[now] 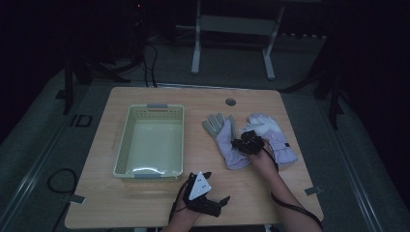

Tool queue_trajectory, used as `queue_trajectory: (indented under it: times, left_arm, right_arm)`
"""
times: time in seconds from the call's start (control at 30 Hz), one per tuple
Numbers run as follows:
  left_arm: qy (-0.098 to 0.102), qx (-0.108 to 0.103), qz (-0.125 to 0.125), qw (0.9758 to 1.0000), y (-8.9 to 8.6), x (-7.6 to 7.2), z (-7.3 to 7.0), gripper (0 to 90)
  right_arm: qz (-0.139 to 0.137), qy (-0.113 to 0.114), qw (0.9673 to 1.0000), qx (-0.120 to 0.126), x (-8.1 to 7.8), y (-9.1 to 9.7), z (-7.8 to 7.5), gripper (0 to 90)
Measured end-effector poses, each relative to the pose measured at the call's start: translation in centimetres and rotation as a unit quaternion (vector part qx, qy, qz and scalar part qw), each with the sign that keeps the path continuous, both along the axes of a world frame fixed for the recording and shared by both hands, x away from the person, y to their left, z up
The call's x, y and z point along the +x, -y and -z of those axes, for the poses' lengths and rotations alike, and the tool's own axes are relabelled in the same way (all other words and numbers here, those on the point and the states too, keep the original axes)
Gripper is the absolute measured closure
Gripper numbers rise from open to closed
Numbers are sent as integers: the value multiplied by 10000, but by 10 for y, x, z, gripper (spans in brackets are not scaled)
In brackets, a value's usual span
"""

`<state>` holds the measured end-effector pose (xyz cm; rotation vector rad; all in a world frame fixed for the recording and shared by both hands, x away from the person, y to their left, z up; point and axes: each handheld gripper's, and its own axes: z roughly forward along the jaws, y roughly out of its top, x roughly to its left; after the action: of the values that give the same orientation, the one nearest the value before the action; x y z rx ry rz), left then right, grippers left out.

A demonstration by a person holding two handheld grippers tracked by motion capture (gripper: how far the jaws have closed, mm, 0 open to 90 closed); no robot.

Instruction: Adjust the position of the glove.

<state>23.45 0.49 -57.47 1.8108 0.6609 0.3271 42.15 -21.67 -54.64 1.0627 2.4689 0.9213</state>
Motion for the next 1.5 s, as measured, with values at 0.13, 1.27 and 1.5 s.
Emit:
queue_trajectory:
  times: [0.13, 1.27, 1.5]
  left_arm:
    - [-16, -15, -1, 10000, 0, 0, 0, 1]
    - [-10, -11, -2, 10000, 0, 0, 0, 1]
    - [-7, -11, 9, 10000, 0, 0, 0, 1]
  right_arm:
    - [392, -35, 9985, 385, -7, -1, -10, 871]
    - [1640, 169, 9799, 1124, -80, 1, -4, 865]
    - [1654, 214, 9811, 978, -80, 0, 7, 843]
